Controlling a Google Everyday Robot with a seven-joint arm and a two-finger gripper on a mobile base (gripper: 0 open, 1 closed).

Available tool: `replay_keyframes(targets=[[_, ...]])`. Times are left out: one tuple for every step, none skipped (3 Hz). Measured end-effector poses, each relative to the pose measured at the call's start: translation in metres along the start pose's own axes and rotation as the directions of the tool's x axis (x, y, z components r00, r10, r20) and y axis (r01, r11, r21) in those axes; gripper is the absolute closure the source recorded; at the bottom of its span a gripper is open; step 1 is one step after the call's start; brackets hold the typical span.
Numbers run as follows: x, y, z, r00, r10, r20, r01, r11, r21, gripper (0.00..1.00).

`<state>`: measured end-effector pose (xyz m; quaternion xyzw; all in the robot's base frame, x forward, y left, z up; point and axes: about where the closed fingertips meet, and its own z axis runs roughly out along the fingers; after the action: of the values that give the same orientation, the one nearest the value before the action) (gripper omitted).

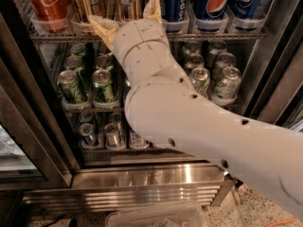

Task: Pick orange can from top shelf of fridge

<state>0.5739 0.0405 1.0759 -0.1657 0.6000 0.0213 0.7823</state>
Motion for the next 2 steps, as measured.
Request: replay_keyframes(targets=[[0.001, -0.0024, 0.003, 1.0, -0.008, -0.001, 0.008, 0.9997, 0.022, 0.19], [0.0024, -0.0045, 0.0049, 1.0, -0.01, -0.004, 0.01, 0.9992, 0.038, 0.24]])
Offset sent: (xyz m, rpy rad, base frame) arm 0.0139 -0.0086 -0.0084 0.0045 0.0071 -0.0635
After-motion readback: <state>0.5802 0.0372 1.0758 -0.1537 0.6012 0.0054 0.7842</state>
